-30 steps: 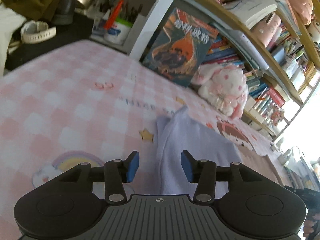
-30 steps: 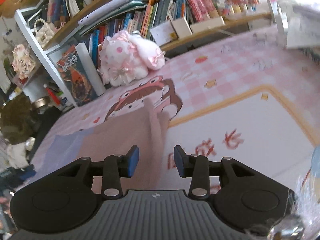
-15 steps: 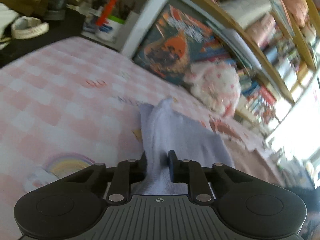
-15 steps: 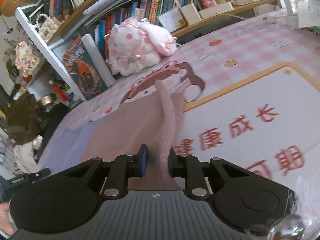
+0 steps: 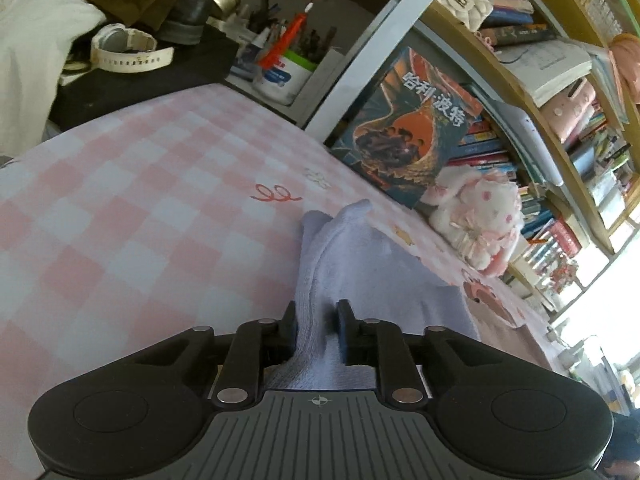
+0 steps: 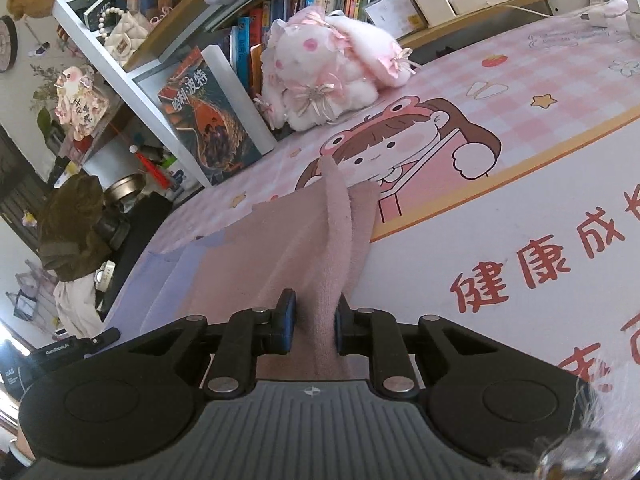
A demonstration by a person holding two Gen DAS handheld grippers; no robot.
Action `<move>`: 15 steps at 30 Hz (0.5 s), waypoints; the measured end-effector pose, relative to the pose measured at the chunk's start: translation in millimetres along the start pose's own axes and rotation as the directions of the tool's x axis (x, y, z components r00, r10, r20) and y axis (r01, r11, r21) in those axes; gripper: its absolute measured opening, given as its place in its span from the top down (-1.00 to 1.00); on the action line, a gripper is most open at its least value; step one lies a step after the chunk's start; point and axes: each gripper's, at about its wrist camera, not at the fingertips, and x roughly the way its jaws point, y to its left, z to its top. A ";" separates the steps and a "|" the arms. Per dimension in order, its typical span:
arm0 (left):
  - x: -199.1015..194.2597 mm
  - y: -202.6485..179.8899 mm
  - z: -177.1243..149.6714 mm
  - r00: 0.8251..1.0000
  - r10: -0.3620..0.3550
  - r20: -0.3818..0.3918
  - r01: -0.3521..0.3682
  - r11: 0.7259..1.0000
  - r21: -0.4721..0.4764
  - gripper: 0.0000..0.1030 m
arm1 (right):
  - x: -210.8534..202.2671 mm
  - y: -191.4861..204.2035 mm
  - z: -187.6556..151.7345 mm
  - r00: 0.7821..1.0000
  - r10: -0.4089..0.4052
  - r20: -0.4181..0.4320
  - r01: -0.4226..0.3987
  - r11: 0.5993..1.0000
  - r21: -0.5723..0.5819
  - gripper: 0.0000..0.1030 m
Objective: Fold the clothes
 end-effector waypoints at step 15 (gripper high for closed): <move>-82.1 -37.8 -40.3 0.990 0.101 0.100 -0.114 0.984 0.134 -0.11 | -35.9 13.1 -17.3 0.992 -0.086 0.096 0.104 0.976 -0.194 0.21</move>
